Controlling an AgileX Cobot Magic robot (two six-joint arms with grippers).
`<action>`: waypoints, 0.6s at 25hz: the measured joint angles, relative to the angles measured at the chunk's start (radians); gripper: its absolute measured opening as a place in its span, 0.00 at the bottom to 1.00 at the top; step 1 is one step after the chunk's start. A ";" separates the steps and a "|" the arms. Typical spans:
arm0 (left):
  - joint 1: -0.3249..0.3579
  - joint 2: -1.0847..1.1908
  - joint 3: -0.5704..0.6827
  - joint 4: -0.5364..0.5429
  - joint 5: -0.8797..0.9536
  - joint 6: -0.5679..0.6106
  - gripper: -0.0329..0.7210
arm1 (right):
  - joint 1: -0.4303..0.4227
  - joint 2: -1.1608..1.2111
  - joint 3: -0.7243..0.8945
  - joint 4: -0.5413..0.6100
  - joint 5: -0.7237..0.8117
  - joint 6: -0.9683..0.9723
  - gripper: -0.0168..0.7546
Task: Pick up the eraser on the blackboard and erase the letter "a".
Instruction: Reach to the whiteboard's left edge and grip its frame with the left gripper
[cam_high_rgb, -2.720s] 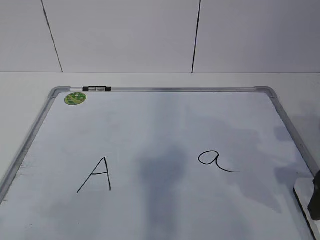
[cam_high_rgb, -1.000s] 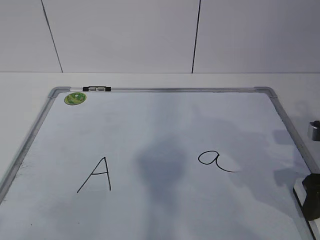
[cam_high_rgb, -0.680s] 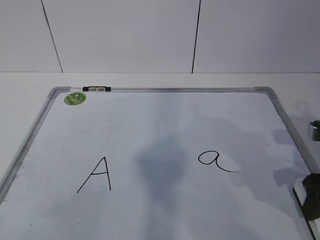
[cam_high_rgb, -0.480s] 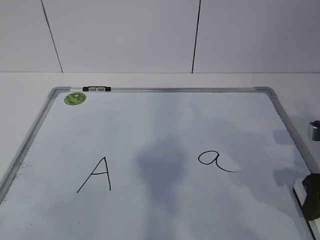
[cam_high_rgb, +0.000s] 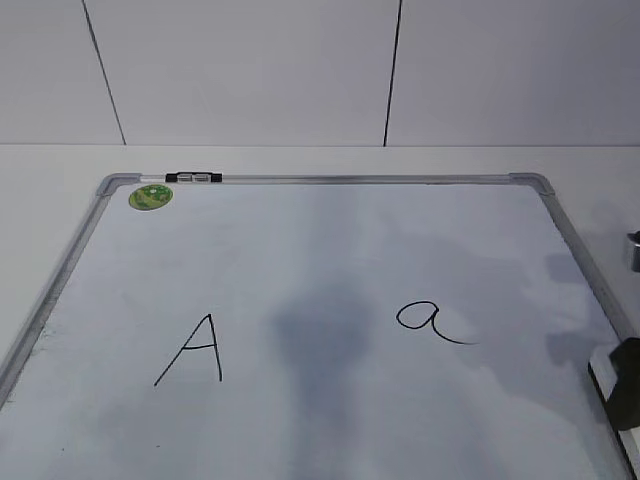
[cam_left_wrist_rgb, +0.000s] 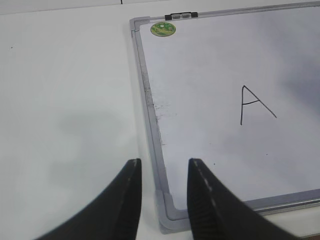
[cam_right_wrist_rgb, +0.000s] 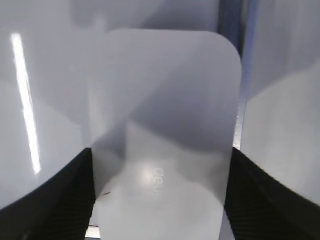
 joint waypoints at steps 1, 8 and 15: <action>0.000 0.000 0.000 0.000 0.000 0.000 0.35 | 0.000 -0.011 0.000 0.000 0.000 0.000 0.76; 0.000 0.000 0.000 0.000 0.000 0.000 0.35 | 0.000 -0.082 0.000 0.000 0.032 0.000 0.76; 0.000 0.000 0.000 0.000 0.000 0.000 0.35 | 0.000 -0.168 -0.049 0.002 0.160 0.000 0.76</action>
